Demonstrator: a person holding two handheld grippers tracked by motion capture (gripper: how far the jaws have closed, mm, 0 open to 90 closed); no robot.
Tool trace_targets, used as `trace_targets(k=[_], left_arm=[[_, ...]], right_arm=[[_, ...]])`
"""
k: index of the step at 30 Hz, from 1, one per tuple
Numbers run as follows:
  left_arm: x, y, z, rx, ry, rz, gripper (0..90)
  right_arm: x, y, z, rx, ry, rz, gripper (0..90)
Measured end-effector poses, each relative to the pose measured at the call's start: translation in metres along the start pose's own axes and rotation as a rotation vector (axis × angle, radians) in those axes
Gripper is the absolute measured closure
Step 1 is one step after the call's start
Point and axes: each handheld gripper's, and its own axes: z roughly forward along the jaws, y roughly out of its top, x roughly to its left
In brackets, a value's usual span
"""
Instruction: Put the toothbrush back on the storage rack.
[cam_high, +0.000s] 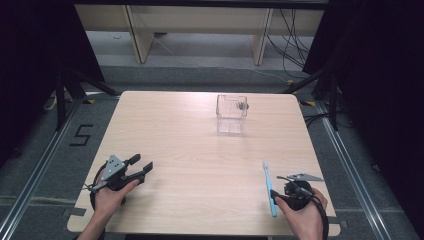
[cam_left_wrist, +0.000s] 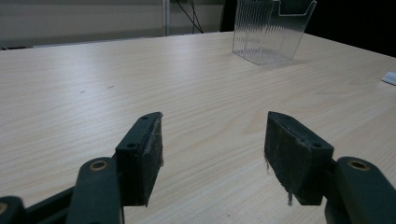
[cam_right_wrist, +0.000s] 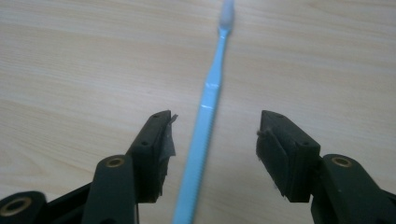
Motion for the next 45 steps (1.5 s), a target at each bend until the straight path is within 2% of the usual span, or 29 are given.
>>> trace_targets(k=[1,2,3,4,6,9,10,12,15,16,17,18,19,23,24,26,27,29,30,31,32,34,35,37,45], left_arm=[[0.000,0.000,0.000,0.000,0.000,0.000,36.6],[0.000,-0.001,0.000,0.006,0.000,0.002,36.5],[-0.001,-0.001,0.000,0.004,-0.001,0.003,36.5],[-0.001,-0.001,0.000,0.005,-0.003,0.002,36.5],[-0.002,-0.001,0.000,0.006,-0.005,0.003,36.4],[-0.002,-0.002,0.000,-0.007,-0.013,-0.003,36.2],[-0.002,-0.002,0.000,-0.008,-0.014,-0.003,36.1],[-0.002,-0.002,0.000,-0.007,-0.014,-0.002,35.9],[-0.002,-0.002,0.000,-0.008,-0.016,0.001,35.8],[-0.003,-0.002,0.000,-0.006,-0.012,0.004,35.8],[-0.003,-0.002,0.000,-0.006,-0.011,0.003,35.8],[-0.002,-0.002,0.000,-0.008,-0.015,0.003,35.8],[-0.002,-0.002,0.000,-0.006,-0.015,0.002,35.7],[-0.002,-0.002,0.001,-0.004,-0.016,0.002,35.6],[-0.003,-0.001,0.000,0.012,-0.010,0.005,35.5],[-0.003,-0.001,0.000,0.010,-0.011,0.005,35.3],[-0.003,-0.001,0.000,0.012,-0.012,0.005,35.3],[-0.003,-0.001,0.000,0.013,-0.012,0.006,35.1],[-0.003,-0.001,0.000,0.014,-0.012,0.008,35.1],[-0.003,-0.001,0.000,0.014,-0.012,0.007,35.1],[-0.003,-0.001,0.000,0.015,-0.013,0.007,35.1],[-0.003,-0.001,0.000,0.014,-0.014,0.006,35.0],[-0.003,-0.001,0.000,0.013,-0.015,0.005,35.0],[-0.003,-0.001,0.000,0.014,-0.014,0.004,35.0],[-0.004,-0.001,0.001,0.014,-0.020,0.000,34.8]], right_arm=[[0.000,0.000,0.000,0.000,0.000,0.000,45.1],[-0.003,-0.002,-0.002,0.015,-0.006,0.039,43.2],[-0.007,-0.004,-0.002,0.008,-0.003,0.014,42.2],[-0.011,-0.004,-0.003,0.023,-0.018,-0.006,41.5],[-0.012,-0.004,-0.004,0.042,-0.034,-0.017,41.6],[-0.008,-0.001,-0.007,0.065,-0.023,0.004,42.1],[-0.009,0.000,-0.007,0.065,-0.034,-0.027,42.3],[-0.005,0.002,-0.008,0.103,-0.017,-0.020,43.5],[-0.003,0.005,-0.007,0.127,-0.040,-0.037,44.8],[0.000,0.009,-0.009,0.166,-0.028,-0.046,46.1],[0.001,0.011,-0.009,0.177,-0.029,-0.047,46.7],[0.004,0.013,-0.010,0.209,-0.033,-0.032,47.1],[0.004,0.015,-0.010,0.215,-0.026,-0.058,47.8],[0.005,0.020,-0.010,0.252,-0.028,-0.080,49.5],[0.006,0.022,-0.009,0.278,-0.027,-0.074,50.7],[0.005,0.023,-0.008,0.285,-0.024,-0.086,51.4],[0.005,0.026,-0.005,0.308,-0.024,-0.107,52.3],[0.008,0.026,-0.003,0.324,-0.047,-0.085,53.2],[0.007,0.029,-0.003,0.347,-0.036,-0.099,53.9],[0.011,0.030,-0.004,0.377,-0.040,-0.046,54.3],[0.012,0.031,-0.003,0.390,-0.027,-0.032,54.7],[0.013,0.032,-0.002,0.400,-0.026,-0.030,55.0],[0.010,0.036,0.003,0.420,-0.051,-0.050,55.6],[0.010,0.038,0.005,0.426,-0.050,-0.053,55.9],[0.015,0.049,0.014,0.482,-0.059,-0.029,56.1]])
